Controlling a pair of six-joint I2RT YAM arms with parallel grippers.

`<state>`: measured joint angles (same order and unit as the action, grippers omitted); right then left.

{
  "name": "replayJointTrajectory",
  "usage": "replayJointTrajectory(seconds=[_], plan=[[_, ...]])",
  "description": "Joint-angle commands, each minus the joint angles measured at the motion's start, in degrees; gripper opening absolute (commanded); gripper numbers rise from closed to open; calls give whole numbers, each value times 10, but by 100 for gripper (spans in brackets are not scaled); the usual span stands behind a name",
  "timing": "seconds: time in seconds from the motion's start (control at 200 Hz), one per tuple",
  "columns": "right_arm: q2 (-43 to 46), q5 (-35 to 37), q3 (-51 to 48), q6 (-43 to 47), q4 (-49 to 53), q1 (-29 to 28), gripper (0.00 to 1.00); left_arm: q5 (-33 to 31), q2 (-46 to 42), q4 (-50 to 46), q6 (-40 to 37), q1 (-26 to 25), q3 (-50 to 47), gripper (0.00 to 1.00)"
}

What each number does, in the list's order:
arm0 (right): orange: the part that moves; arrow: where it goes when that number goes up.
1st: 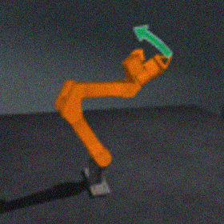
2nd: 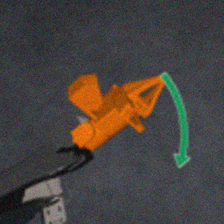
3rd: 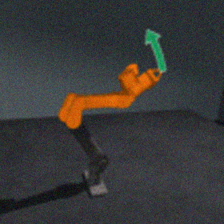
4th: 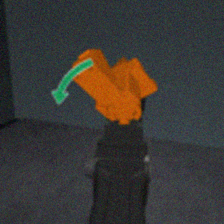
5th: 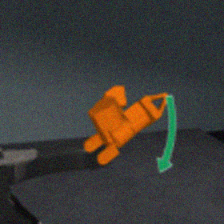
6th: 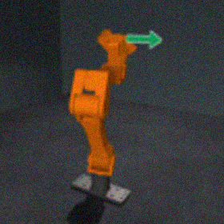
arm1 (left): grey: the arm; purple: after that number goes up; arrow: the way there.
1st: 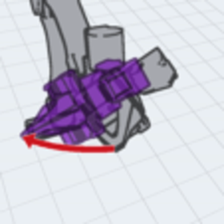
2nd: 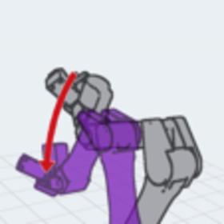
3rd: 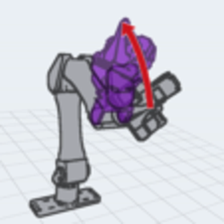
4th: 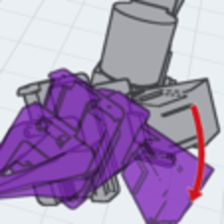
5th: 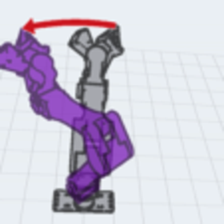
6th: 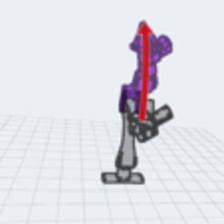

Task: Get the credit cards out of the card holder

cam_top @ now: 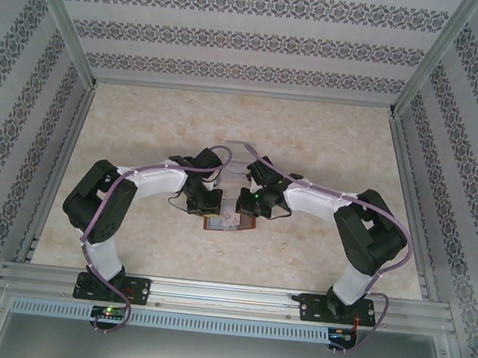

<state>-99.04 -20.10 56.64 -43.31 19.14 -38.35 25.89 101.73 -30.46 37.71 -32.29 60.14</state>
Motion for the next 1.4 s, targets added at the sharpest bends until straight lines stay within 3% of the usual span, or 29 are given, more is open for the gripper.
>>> replayJointTrajectory(seconds=[0.0,0.51,0.844,1.209,1.394], plan=[[9,81,10,30,91,6,6,-23,21,-35,-9,-10,-7,7],[6,114,46,48,134,-3,6,-24,19,-38,-10,-11,-4,7],[-9,5,29,15,40,-6,7,-22,24,-37,-12,-11,0,6],[-7,5,34,9,55,-8,15,-21,27,-35,-14,-11,2,6],[4,11,31,9,60,-8,13,-19,28,-35,-14,-11,3,7]])
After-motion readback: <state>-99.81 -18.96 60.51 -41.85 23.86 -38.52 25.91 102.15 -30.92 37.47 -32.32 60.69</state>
